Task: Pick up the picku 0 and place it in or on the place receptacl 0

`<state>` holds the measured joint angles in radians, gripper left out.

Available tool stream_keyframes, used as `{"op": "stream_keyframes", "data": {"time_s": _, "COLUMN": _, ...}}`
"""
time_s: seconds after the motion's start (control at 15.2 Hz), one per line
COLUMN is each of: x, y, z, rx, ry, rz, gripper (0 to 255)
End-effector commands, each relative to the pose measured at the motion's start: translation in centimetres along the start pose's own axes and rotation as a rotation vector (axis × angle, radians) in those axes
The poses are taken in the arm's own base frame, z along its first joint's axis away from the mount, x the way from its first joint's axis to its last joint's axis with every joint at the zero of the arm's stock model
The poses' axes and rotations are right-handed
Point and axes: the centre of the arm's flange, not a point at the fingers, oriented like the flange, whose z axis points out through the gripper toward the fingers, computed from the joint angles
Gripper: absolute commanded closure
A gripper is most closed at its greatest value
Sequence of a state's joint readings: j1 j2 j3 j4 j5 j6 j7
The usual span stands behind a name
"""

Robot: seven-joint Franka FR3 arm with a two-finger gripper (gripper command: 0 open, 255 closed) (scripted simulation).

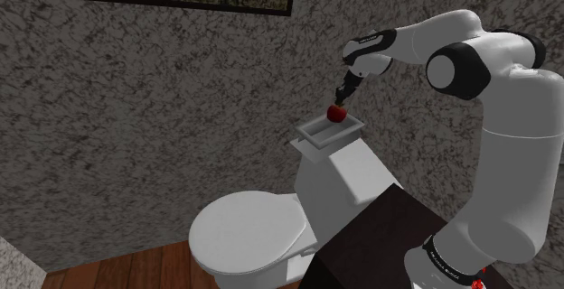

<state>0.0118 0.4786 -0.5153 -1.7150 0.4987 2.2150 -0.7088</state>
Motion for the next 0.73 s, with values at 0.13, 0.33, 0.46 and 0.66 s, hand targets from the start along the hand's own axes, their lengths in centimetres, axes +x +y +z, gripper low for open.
{"op": "stream_keyframes", "data": {"time_s": 0.13, "x": -0.3, "y": 0.3, "z": 2.0, "rx": 0.0, "ry": 0.001, "rz": 0.0, "gripper": 255}}
{"op": "stream_keyframes", "data": {"time_s": 0.33, "x": -0.6, "y": 0.4, "z": 3.4, "rx": 0.0, "ry": 0.001, "rz": 0.0, "gripper": 255}}
{"op": "stream_keyframes", "data": {"time_s": 0.46, "x": -0.6, "y": 0.4, "z": 3.4, "rx": 0.0, "ry": 0.001, "rz": 0.0, "gripper": 255}}
{"op": "stream_keyframes", "data": {"time_s": 0.66, "x": -0.6, "y": 0.4, "z": 3.4, "rx": 0.0, "ry": 0.001, "rz": 0.0, "gripper": 255}}
